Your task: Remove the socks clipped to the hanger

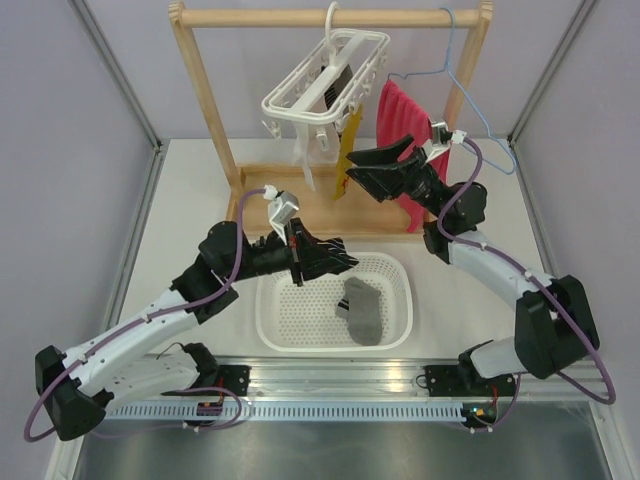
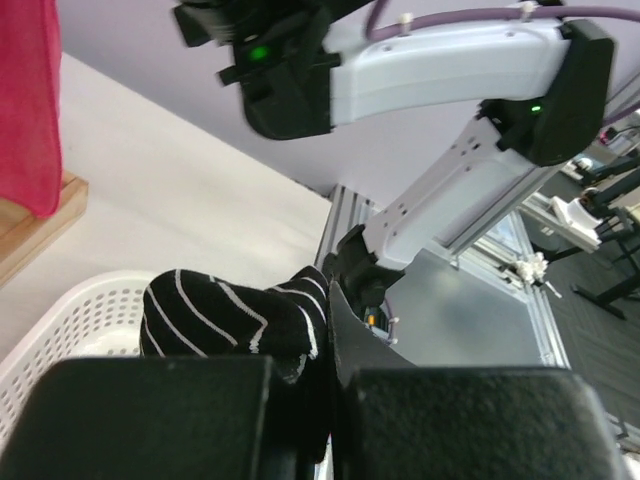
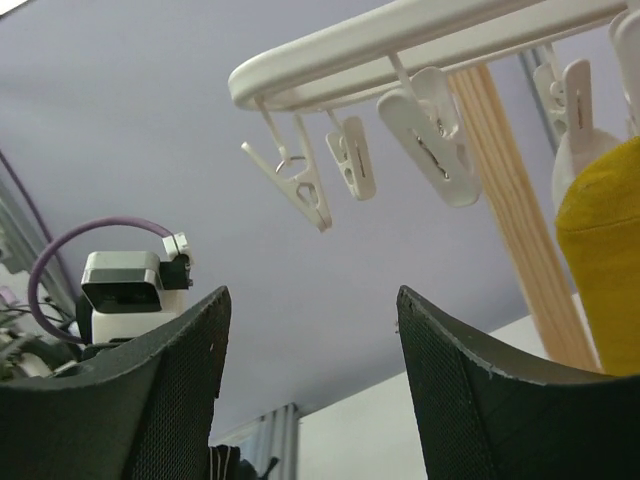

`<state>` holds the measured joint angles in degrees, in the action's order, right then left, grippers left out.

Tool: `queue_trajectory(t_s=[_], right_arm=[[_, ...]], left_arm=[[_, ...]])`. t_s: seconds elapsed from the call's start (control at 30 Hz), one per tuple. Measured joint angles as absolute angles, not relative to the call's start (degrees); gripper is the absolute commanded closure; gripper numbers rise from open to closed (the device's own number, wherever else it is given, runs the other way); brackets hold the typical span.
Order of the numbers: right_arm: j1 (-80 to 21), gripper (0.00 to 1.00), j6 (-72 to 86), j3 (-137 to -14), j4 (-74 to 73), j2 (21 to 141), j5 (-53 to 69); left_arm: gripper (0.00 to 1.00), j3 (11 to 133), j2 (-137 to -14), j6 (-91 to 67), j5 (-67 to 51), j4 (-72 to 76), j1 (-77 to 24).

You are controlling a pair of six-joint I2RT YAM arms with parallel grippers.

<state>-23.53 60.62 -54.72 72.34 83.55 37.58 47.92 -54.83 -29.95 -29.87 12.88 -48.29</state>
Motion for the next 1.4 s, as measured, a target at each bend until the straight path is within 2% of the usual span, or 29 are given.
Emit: queue_trajectory(t_s=[0.17, 0.33, 0.47, 0.63, 0.93, 0.97, 1.0, 1.03, 1.07, 1.4], right_arm=[[-23.62, 0.28, 48.45, -48.01, 62.11, 75.48, 35.86], [-24.29, 0.28, 33.71, -46.19, 39.51, 68.14, 29.30], [-24.53, 0.28, 24.01, -44.75, 22.48, 61.95, 21.12], [-24.53, 0.28, 19.64, -42.15, 12.23, 58.15, 12.95], [-24.53, 0.27, 20.58, -32.34, 3.60, 51.22, 3.44], [-24.53, 0.26, 20.78, -31.83, 3.20, 50.52, 2.94], [-24.53, 0.26, 20.91, -31.48, 2.68, 49.82, 2.31], [-24.51, 0.26, 21.02, -31.42, 2.46, 49.50, 1.85], [-24.47, 0.26, 21.21, -31.42, 2.44, 49.25, 1.43], [-24.21, 0.26, 22.26, -31.38, 2.57, 49.19, 0.14]], left_arm=[[0.98, 45.91, -52.27, -25.52, -25.28, 6.59, -48.31], [0.98, 44.01, -51.92, -20.32, -15.79, 0.47, -50.13], [0.98, 43.31, -55.37, -16.53, -4.10, -3.84, -56.62], [0.98, 43.92, -63.57, -14.44, 7.38, -5.80, -64.42], [0.98, 45.36, -70.87, -14.83, 16.08, -7.60, -66.15], [0.94, 45.36, -70.87, -14.96, 16.62, -7.60, -66.15], [0.64, 45.36, -70.85, -15.07, 17.23, -7.57, -66.15], [0.44, 45.36, -70.85, -15.03, 17.82, -7.64, -66.15], [0.01, 45.34, -70.85, -15.22, 18.15, -7.66, -66.15], [0.00, 45.34, -70.83, -16.82, 19.75, -7.64, -66.35]])
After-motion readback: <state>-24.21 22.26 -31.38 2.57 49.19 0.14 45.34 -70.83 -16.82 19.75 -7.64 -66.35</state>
